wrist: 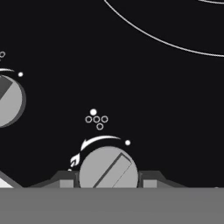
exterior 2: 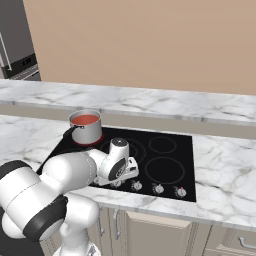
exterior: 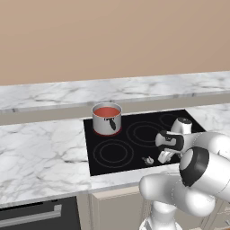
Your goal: Wait until the marinara sauce is simmered to a deep red color and then turn off the stove.
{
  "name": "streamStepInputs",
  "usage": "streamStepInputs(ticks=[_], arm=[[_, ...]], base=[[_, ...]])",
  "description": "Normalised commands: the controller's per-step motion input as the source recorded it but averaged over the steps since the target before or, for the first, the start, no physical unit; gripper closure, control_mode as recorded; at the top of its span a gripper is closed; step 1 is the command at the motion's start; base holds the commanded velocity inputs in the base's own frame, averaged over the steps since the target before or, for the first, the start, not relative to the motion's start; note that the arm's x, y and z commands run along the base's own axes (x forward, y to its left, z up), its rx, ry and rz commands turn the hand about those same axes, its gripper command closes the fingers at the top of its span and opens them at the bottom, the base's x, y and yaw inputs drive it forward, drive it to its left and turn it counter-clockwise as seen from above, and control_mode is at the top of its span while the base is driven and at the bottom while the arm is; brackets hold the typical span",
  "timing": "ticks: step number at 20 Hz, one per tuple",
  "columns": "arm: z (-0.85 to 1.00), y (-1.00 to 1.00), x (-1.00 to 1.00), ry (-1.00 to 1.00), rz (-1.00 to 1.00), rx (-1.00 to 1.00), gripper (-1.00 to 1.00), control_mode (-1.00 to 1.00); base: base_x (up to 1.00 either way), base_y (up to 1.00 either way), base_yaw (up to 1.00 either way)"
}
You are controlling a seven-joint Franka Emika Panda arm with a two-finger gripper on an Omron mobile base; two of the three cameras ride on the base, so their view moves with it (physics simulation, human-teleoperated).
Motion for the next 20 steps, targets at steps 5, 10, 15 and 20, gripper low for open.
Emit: streamStepInputs(ticks=[5, 10, 15, 20], arm=[[0.0, 0.0, 0.0, 0.0, 0.0, 0.0, 1.0, -1.0], [0.0, 0.0, 0.0, 0.0, 0.0, 0.0, 1.0, -1.0], [0.0, 0.0, 0.0, 0.0, 0.0, 0.0, 1.0, -1.0], [0.0, 0.0, 0.0, 0.0, 0.0, 0.0, 1.0, -1.0]], base=[[0.0, 0.0, 0.0], [0.0, 0.0, 0.0], [0.0, 0.0, 0.0], [0.0, 0.0, 0.0]])
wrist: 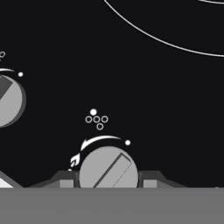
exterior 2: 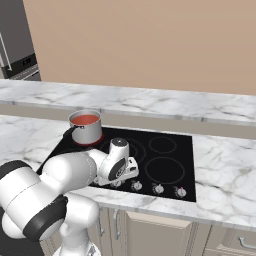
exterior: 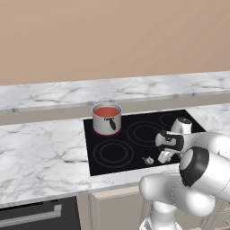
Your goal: Wait until the marinara sauce is simmered to a deep red color and then turn off the stove.
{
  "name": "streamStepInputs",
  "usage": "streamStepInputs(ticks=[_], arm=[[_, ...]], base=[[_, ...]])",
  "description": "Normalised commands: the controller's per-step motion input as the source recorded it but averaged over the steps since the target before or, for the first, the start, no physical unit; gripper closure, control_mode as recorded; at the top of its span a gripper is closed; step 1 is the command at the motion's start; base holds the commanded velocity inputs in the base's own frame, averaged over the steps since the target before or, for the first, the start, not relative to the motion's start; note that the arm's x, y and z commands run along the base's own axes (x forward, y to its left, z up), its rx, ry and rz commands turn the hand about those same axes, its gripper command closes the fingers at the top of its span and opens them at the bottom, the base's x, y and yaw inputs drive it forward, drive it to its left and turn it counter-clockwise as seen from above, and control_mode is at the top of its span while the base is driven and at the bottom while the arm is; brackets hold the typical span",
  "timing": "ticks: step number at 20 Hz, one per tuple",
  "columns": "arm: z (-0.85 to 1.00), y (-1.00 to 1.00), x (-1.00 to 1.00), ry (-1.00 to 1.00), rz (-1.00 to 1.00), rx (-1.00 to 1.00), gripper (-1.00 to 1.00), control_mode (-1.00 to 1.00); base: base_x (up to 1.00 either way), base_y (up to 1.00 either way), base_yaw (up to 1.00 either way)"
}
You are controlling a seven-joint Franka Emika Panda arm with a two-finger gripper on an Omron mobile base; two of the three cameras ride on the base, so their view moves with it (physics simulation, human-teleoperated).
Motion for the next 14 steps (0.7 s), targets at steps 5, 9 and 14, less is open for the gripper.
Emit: streamStepInputs(ticks=[5, 9, 14], arm=[[0.0, 0.0, 0.0, 0.0, 0.0, 0.0, 1.0, -1.0], [0.0, 0.0, 0.0, 0.0, 0.0, 0.0, 1.0, -1.0], [0.0, 0.0, 0.0, 0.0, 0.0, 0.0, 1.0, -1.0]], base=[[0.0, 0.0, 0.0], [0.0, 0.0, 0.0], [0.0, 0.0, 0.0]])
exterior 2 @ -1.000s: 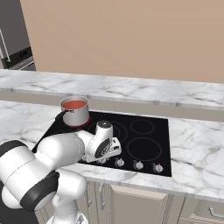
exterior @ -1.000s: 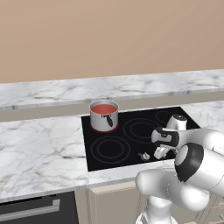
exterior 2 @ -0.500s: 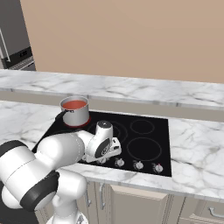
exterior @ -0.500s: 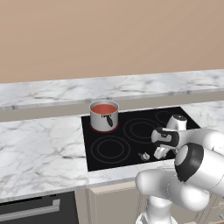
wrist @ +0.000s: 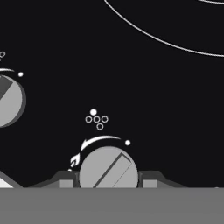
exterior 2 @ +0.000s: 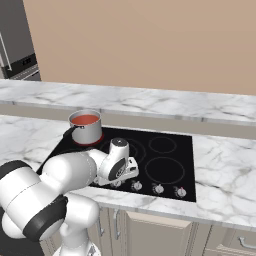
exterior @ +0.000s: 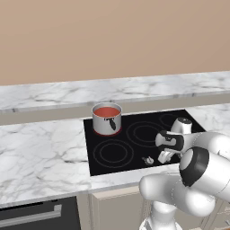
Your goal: Wait until the marinara sauce is simmered to a deep red color and then turn off the stove.
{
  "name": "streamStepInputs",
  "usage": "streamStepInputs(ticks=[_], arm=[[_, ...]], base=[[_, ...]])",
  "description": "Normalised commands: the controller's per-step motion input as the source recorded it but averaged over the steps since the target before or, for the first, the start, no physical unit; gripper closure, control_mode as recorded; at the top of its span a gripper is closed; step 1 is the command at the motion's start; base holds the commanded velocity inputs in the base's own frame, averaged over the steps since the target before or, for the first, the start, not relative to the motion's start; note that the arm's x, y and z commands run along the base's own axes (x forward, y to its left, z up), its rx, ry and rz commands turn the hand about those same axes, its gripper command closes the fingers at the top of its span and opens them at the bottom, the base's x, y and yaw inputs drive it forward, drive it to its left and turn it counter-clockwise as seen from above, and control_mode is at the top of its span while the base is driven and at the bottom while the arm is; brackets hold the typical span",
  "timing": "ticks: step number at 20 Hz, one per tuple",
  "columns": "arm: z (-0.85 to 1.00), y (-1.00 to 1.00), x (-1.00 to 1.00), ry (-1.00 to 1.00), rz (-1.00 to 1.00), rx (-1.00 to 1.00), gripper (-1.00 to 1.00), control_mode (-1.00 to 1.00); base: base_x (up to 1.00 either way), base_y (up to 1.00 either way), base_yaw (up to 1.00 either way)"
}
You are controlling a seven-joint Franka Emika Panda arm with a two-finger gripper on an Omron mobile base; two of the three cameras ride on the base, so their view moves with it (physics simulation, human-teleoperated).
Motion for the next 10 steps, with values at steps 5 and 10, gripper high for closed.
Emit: streamStepInputs(ticks=[5, 10], arm=[[0.0, 0.0, 0.0, 0.0, 0.0, 0.0, 1.0, -1.0], [0.0, 0.0, 0.0, 0.0, 0.0, 0.0, 1.0, -1.0]], base=[[0.0, 0.0, 0.0], [0.0, 0.0, 0.0]])
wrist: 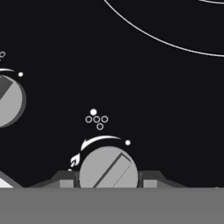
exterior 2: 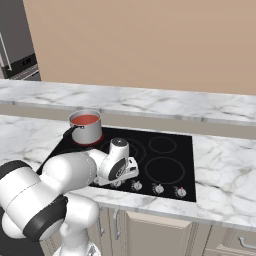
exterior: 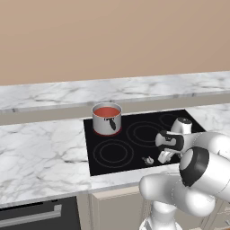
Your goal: Wait until the marinara sauce is simmered to a deep red color and then turn off the stove.
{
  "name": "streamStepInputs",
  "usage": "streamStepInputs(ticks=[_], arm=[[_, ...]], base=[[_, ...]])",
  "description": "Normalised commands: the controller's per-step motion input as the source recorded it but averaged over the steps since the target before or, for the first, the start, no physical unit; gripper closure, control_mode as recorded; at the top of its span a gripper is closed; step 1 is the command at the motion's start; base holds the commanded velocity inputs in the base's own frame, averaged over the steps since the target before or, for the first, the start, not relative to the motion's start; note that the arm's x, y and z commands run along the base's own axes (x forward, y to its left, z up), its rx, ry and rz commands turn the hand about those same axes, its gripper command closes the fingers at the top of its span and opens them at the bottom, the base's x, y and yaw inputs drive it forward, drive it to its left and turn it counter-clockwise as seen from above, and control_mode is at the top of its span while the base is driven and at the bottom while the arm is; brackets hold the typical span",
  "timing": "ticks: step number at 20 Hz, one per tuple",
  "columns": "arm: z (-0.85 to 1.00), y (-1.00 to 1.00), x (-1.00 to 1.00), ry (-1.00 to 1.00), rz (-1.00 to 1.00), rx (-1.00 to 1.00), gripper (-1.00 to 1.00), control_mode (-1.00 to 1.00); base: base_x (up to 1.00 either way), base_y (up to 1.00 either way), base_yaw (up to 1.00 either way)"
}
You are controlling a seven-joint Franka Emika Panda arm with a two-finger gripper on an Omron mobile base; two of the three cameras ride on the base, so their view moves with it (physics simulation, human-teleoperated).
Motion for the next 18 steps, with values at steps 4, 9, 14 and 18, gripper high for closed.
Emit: streamStepInputs(ticks=[4, 9, 14, 18], arm=[[0.0, 0.0, 0.0, 0.0, 0.0, 0.0, 1.0, -1.0], [0.0, 0.0, 0.0, 0.0, 0.0, 0.0, 1.0, -1.0], [0.0, 0.0, 0.0, 0.0, 0.0, 0.0, 1.0, -1.0], [0.0, 0.0, 0.0, 0.0, 0.0, 0.0, 1.0, -1.0]], base=[[0.0, 0.0, 0.0], [0.0, 0.0, 0.0], [0.0, 0.0, 0.0], [0.0, 0.0, 0.0]])
